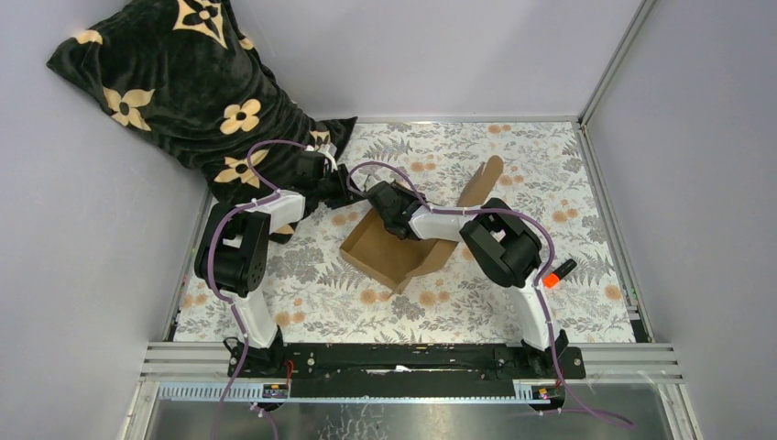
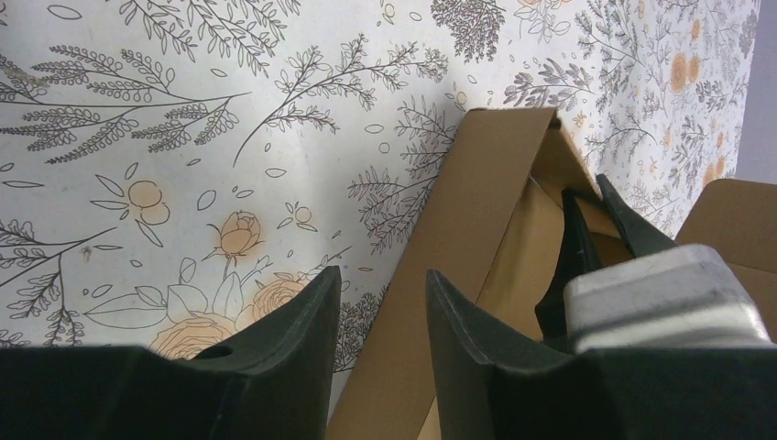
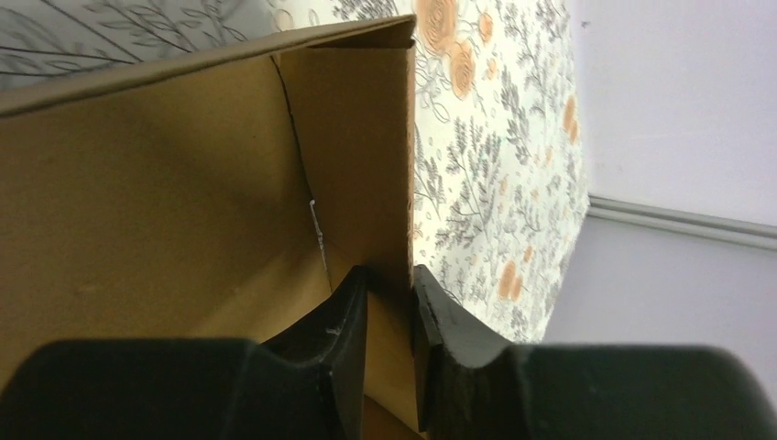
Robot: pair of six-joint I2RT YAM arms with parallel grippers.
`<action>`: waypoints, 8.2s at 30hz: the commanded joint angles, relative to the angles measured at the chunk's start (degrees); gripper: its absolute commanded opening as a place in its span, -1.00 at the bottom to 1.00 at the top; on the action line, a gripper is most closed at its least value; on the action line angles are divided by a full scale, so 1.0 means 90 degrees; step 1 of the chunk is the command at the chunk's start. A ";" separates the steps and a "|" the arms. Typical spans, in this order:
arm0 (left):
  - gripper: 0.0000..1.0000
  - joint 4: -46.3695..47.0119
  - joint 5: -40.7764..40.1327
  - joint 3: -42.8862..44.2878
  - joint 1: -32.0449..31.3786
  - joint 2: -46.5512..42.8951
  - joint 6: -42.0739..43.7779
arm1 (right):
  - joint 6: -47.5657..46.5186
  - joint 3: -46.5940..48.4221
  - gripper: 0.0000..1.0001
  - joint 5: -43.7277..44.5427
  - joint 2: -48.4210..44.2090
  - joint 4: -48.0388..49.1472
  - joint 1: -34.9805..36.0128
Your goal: Fold the paper box
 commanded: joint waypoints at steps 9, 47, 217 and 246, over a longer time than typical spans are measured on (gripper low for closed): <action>-0.08 0.0370 0.0210 0.0170 0.0053 -0.0026 -0.0008 | 0.0761 0.0489 -0.04 -0.1583 -0.0541 -0.1181 0.0073; -0.08 0.0391 0.0220 0.0253 0.0087 0.0104 0.0011 | 0.0763 0.0406 -0.64 -0.2260 -0.0177 -0.1727 -0.0427; -0.07 0.0860 0.0669 -0.0145 0.0443 -0.0026 -0.0295 | 0.1989 0.0346 0.06 -0.3560 -0.2442 -0.1528 -0.0541; 0.97 -0.1478 -0.0291 0.0020 -0.0006 -0.1490 0.0049 | 0.7664 -0.1374 0.99 -0.1251 -0.7028 -0.5330 -0.1392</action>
